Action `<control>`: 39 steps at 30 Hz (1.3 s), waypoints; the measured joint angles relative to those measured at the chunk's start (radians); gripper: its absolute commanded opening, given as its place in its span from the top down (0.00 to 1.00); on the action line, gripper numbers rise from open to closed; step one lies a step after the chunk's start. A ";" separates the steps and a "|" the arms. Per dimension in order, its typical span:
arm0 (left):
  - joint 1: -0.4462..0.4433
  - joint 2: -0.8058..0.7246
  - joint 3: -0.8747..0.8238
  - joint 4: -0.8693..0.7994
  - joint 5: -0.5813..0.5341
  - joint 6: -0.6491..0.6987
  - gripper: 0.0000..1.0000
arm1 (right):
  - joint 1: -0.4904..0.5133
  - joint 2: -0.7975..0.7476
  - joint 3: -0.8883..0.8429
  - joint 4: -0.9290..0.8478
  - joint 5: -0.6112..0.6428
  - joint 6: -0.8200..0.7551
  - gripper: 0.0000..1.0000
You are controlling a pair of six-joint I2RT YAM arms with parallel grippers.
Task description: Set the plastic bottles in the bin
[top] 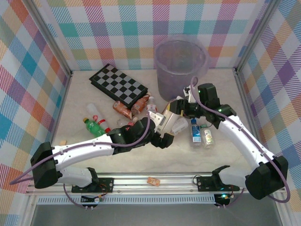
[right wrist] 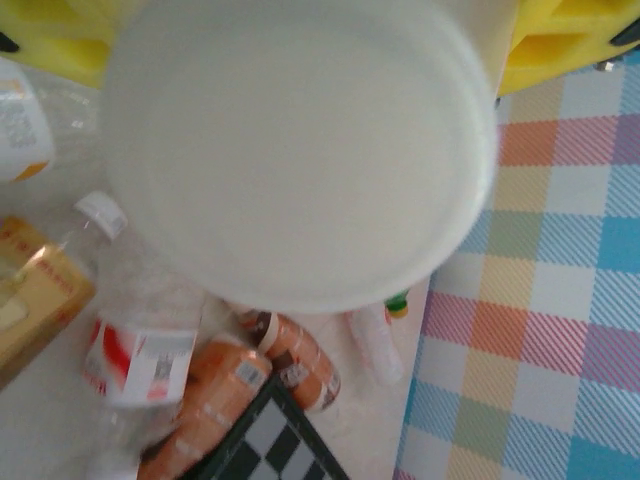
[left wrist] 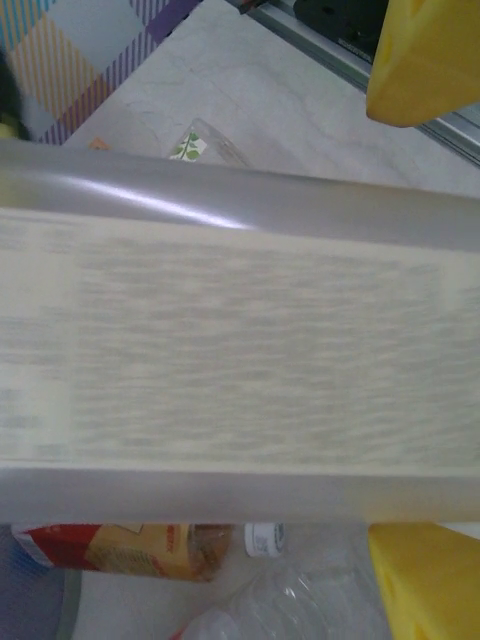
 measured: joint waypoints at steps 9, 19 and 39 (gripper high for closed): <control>0.055 -0.180 -0.094 -0.114 -0.090 -0.037 0.00 | -0.011 0.112 0.383 -0.138 0.161 -0.169 0.80; 0.241 -0.370 -0.155 -0.389 -0.171 -0.187 0.00 | -0.070 0.329 0.798 -0.196 0.256 -0.280 0.94; 0.726 -0.565 -0.277 -0.610 -0.049 -0.225 0.06 | -0.246 0.937 1.538 -0.322 0.293 -0.324 1.00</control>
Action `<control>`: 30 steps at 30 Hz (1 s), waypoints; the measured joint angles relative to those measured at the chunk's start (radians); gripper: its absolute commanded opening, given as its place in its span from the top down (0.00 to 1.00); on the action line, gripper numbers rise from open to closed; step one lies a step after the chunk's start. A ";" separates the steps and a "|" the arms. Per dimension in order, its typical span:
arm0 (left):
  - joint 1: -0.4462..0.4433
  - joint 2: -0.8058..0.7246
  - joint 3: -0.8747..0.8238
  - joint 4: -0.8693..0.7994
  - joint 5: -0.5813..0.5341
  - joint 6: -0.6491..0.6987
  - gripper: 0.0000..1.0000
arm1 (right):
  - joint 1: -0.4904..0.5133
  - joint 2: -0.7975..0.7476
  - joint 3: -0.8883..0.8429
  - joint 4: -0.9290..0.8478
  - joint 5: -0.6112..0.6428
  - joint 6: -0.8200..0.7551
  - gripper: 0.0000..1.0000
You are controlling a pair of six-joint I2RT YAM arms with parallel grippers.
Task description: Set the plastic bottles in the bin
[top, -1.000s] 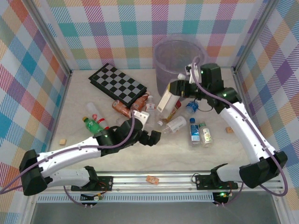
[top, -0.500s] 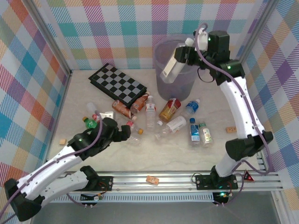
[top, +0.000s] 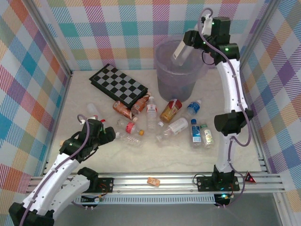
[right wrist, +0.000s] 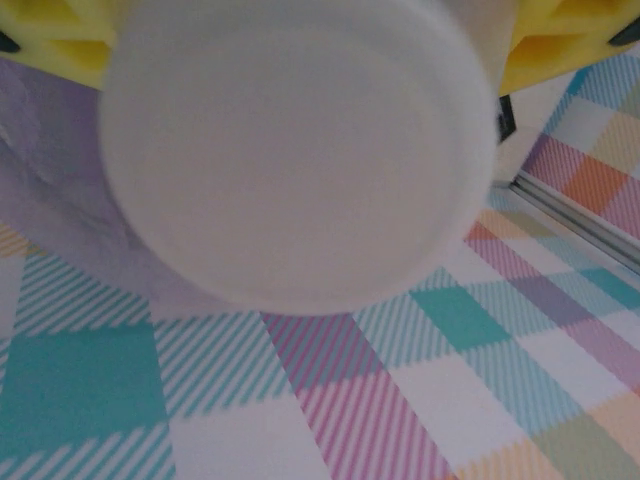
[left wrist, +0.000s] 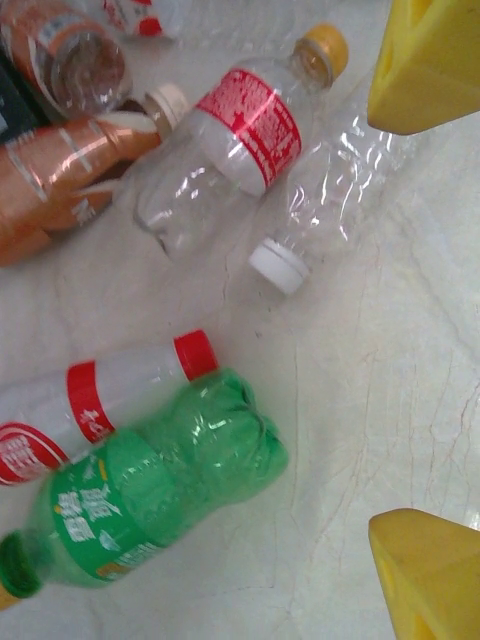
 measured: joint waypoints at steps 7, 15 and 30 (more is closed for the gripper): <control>0.156 0.052 -0.040 0.095 0.115 0.002 0.10 | 0.000 0.112 0.000 -0.021 -0.007 -0.021 1.00; 0.249 0.098 -0.046 0.172 0.208 0.003 0.14 | 0.001 0.163 -0.026 -0.033 -0.025 -0.048 0.93; 0.276 0.151 -0.046 0.199 0.198 0.023 0.08 | 0.004 0.211 -0.068 -0.050 -0.059 -0.066 0.42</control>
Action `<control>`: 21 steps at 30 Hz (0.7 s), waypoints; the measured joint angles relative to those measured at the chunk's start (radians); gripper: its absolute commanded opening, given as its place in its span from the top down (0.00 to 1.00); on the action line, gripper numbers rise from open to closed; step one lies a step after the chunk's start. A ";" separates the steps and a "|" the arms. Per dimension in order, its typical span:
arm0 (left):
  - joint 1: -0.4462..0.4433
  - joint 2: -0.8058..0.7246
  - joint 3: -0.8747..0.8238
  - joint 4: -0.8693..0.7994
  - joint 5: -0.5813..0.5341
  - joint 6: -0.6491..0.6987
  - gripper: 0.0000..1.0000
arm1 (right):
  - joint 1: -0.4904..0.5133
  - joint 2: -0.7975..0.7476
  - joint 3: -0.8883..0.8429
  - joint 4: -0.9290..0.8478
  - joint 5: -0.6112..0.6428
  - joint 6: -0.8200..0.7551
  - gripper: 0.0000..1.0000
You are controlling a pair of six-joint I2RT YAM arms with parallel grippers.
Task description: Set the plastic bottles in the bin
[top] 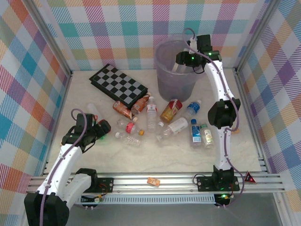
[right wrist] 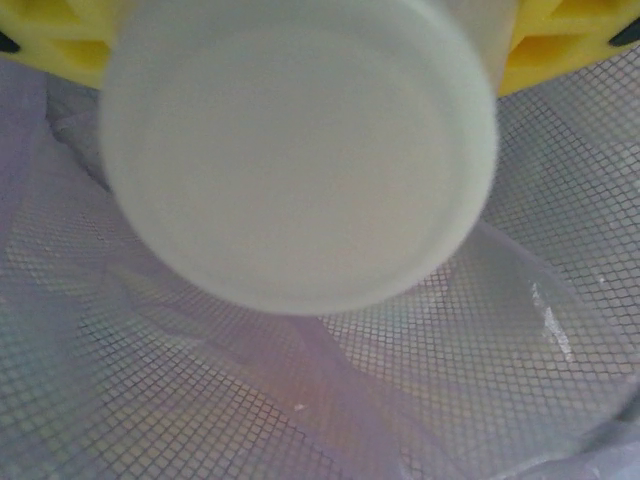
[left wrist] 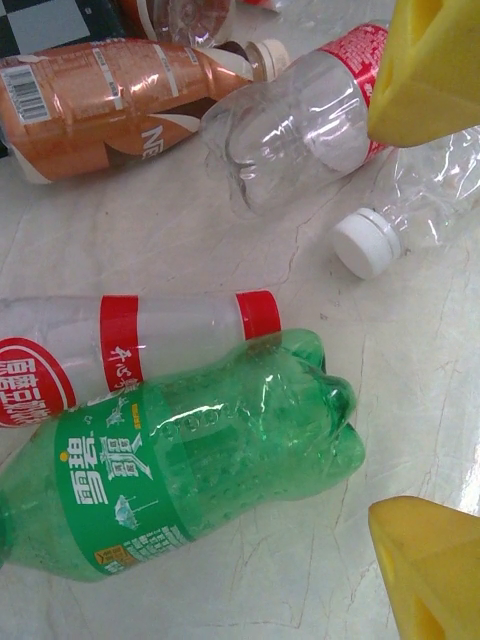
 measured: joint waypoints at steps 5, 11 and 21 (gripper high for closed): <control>0.000 0.004 0.000 0.000 -0.003 0.009 0.04 | 0.000 -0.002 0.000 -0.005 -0.003 0.000 0.32; 0.001 0.031 -0.001 0.007 -0.005 0.021 0.00 | 0.000 -0.027 0.004 -0.033 -0.003 0.000 0.24; 0.001 0.061 -0.029 0.043 -0.011 0.022 0.00 | 0.000 -0.209 0.004 -0.082 -0.023 0.003 0.16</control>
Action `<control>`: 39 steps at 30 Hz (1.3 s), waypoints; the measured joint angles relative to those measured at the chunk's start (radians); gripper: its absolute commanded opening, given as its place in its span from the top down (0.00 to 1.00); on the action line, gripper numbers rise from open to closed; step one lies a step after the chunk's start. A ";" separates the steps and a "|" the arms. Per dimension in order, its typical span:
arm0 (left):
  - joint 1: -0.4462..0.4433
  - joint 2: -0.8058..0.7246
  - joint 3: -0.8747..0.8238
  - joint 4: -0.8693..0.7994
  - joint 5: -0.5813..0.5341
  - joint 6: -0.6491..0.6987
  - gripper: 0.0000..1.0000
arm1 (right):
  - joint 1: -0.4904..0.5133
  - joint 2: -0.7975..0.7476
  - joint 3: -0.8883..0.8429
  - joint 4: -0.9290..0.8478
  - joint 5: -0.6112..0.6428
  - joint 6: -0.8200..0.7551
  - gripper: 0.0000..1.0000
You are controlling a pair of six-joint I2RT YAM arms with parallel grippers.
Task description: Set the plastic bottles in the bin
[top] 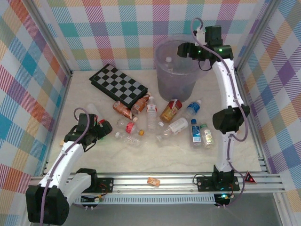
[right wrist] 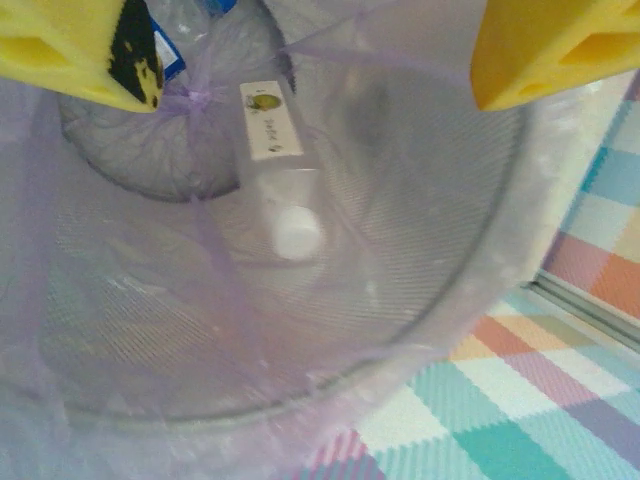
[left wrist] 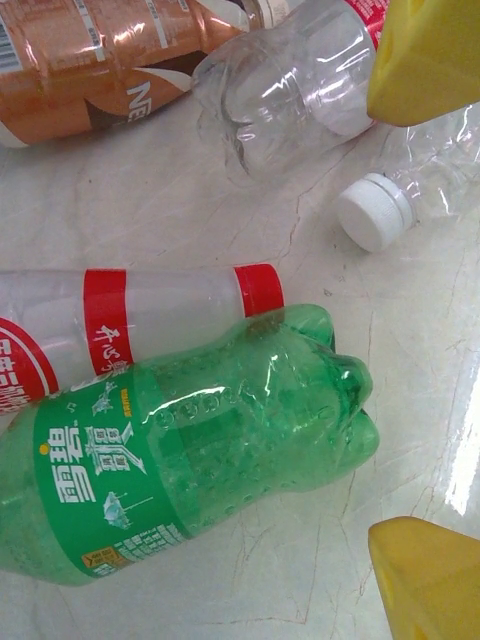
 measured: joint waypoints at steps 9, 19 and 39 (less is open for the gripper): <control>0.002 0.087 -0.023 0.079 -0.030 -0.006 0.01 | 0.000 -0.350 -0.387 0.010 -0.142 0.013 0.14; 0.026 0.159 -0.072 0.233 -0.062 -0.078 0.12 | 0.003 -0.683 -0.995 0.162 -0.262 0.176 0.15; 0.034 0.195 -0.106 0.324 -0.089 -0.122 0.45 | 0.020 -0.937 -1.427 0.602 -0.332 0.504 0.15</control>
